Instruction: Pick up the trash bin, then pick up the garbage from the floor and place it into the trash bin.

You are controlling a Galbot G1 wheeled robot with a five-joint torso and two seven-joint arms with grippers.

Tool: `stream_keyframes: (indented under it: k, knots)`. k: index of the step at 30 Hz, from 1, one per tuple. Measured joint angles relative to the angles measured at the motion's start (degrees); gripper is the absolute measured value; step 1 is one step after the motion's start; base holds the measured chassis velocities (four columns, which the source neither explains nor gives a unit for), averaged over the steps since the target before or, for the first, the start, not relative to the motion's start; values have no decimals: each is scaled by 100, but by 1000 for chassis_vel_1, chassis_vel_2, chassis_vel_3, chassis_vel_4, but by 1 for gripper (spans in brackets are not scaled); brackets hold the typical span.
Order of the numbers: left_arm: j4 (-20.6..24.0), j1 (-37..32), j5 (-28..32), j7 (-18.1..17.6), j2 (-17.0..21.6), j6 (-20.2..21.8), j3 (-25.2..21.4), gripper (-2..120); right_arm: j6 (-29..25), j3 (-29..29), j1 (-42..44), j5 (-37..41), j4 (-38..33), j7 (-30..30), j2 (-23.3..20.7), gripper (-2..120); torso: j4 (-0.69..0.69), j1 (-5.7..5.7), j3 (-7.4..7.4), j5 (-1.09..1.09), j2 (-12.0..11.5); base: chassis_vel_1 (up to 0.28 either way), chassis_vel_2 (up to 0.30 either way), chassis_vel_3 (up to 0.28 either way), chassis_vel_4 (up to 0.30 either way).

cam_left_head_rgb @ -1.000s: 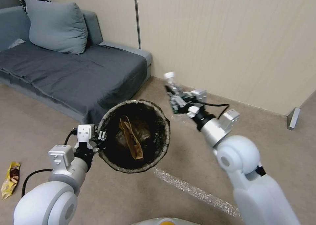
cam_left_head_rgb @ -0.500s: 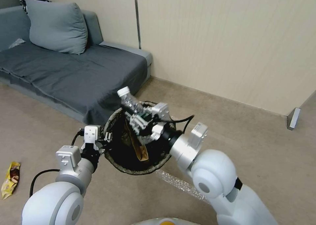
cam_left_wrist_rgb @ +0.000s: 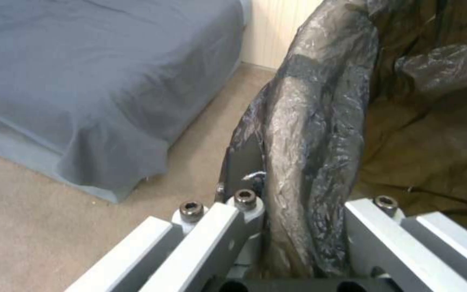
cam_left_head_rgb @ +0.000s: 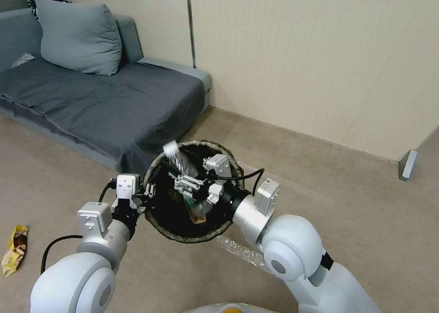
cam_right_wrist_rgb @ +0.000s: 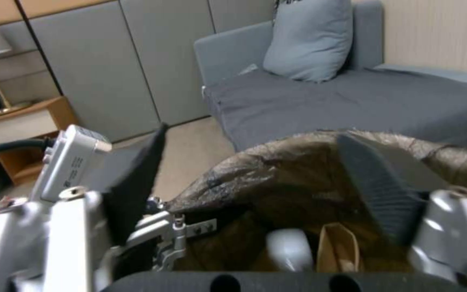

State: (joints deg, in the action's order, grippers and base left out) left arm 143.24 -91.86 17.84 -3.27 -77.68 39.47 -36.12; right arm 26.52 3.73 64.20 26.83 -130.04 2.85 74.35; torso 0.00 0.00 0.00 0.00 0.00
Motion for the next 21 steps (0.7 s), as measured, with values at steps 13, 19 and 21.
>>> stream_keyframes:
  k: [13, 19, 21]
  knots:
    - [0, 11, 1, 0, 2, 13, -48, 1, -188, -370, 198, 48, -313, -116, -98, 100, 1, 0, 0, 0, 0, 0, 0, 0, 0]
    - [0, -2, -4, 19, 27, 6, -135, 1, -477, -1119, 794, 76, -856, -325, -195, 100, 0, 0, 0, 1, 0, 0, 0, 0, 0]
    - [0, -2, 4, 26, 42, 6, -155, 1, -555, -1297, 979, 71, -1035, -447, -226, 100, 0, 0, 0, 1, 0, 0, 0, 0, 0]
